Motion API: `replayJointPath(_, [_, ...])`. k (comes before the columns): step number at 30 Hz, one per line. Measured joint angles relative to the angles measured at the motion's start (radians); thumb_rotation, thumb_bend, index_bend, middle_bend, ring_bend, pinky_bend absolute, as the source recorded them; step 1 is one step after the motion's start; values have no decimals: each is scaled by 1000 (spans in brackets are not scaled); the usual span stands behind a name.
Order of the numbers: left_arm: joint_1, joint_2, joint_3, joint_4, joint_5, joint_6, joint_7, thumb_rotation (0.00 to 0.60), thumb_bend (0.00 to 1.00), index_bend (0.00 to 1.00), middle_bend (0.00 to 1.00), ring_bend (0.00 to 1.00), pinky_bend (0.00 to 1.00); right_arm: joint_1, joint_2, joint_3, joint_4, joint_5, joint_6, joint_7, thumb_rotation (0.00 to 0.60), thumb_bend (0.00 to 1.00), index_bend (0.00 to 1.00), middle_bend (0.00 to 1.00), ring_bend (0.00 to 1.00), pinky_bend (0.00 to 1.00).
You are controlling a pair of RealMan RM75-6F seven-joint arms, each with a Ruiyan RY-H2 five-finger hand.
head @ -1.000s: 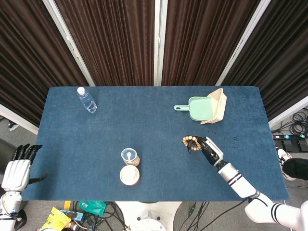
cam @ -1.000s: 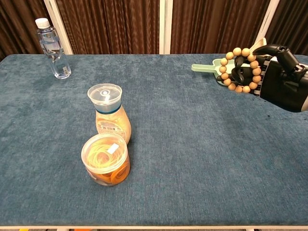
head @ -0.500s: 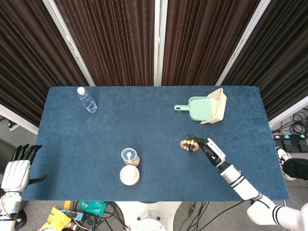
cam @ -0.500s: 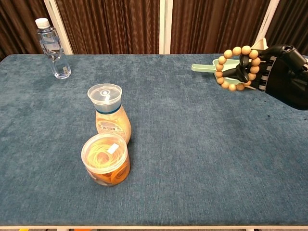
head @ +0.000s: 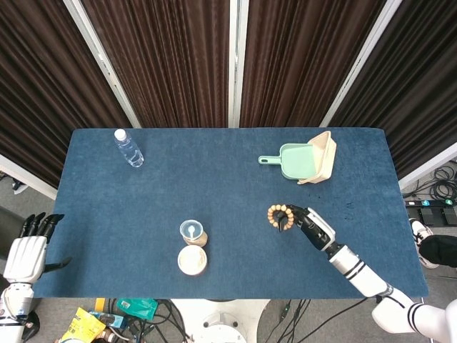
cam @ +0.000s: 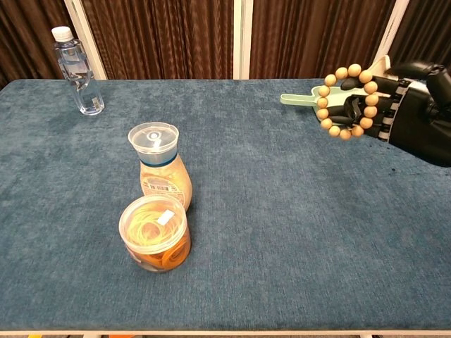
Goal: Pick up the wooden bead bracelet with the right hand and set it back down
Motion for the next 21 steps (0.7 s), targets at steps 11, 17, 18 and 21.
replayJointPath(11, [1, 4, 1, -10, -1, 0, 9, 600, 22, 141, 131, 45, 0, -7, -5, -12, 12, 24, 2, 95, 126, 308, 637, 630, 255, 0])
replayJointPath(17, [-2, 6, 0, -14, -2, -3, 12, 600, 22, 141, 131, 45, 0, -10, -4, -9, 14, 28, 7, 106, 194, 326, 637, 631, 255, 0])
replayJointPath(18, [-3, 6, 0, -14, -2, -4, 12, 600, 21, 141, 131, 45, 0, -10, -4, -8, 15, 27, 8, 105, 234, 327, 637, 632, 255, 0])
replayJointPath(21, [-1, 7, 2, -16, -5, -5, 13, 600, 21, 141, 131, 45, 0, -10, -5, -8, 17, 26, 10, 100, 343, 327, 639, 637, 261, 0])
